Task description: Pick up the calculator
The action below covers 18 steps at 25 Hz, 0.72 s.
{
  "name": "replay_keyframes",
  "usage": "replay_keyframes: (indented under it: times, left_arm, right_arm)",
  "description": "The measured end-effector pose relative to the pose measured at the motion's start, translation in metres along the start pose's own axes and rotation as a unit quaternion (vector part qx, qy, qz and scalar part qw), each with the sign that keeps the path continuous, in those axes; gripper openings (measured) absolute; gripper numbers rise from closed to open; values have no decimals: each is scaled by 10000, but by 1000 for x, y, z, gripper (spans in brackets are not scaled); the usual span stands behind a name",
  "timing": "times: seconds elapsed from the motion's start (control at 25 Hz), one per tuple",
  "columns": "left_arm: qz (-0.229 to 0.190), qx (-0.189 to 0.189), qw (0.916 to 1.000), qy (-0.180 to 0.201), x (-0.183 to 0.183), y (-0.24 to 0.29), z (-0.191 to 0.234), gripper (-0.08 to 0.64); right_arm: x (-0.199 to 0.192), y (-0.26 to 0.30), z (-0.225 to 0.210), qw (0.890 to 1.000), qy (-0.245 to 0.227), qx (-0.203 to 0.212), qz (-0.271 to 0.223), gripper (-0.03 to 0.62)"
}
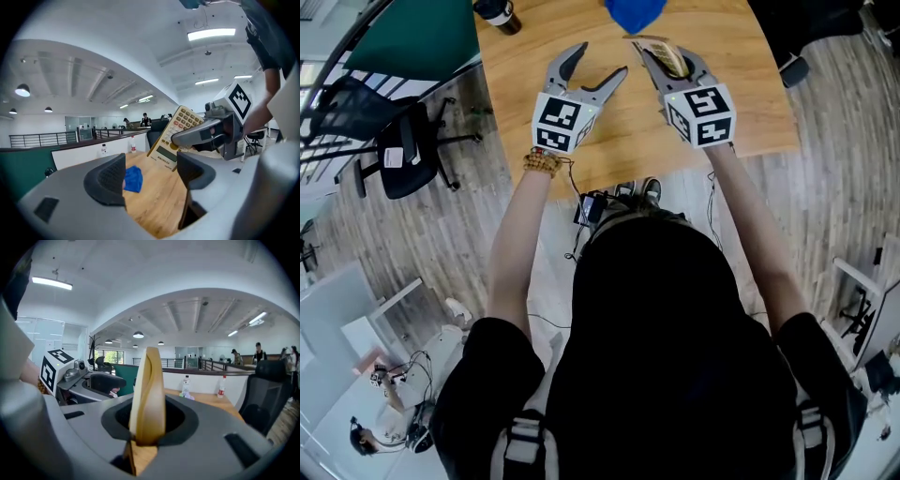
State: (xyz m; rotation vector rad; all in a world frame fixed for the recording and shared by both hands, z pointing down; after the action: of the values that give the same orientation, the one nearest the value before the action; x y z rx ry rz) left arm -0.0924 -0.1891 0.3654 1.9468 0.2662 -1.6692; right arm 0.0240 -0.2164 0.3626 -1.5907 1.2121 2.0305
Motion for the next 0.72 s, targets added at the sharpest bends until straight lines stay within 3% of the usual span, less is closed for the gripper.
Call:
replay_keyframes:
  times: [0.16, 0.36, 0.6, 0.72]
  left_arm:
    - [-352, 470, 9981, 190, 54, -9, 0, 374]
    - [-579, 1371, 9877, 485, 96, -23, -9, 374]
    - [-1238, 1659, 9775, 418, 132, -59, -25, 373]
    - [-1688, 1838, 9679, 302, 151, -79, -27, 373]
  right_arm:
    - [45, -25, -10, 9979, -220, -116, -604, 91]
    - [88, -61, -14, 9889, -523, -308, -1357, 91]
    - [123, -103, -3, 9669, -832, -583, -2343, 91]
    - [139, -117, 10, 9541, -856, -651, -2795, 91]
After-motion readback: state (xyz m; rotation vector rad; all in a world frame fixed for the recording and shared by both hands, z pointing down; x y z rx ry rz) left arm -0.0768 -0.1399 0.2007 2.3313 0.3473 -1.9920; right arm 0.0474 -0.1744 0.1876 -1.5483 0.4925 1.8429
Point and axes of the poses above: the fingertips, and each gripper's own axes: y forward along the fingers, z to its left, x out of its top, the point moved 4 cm from there along -y, backward along the fingers, and after that the axes turned 9 degrees about z, right-handed, at the moved point
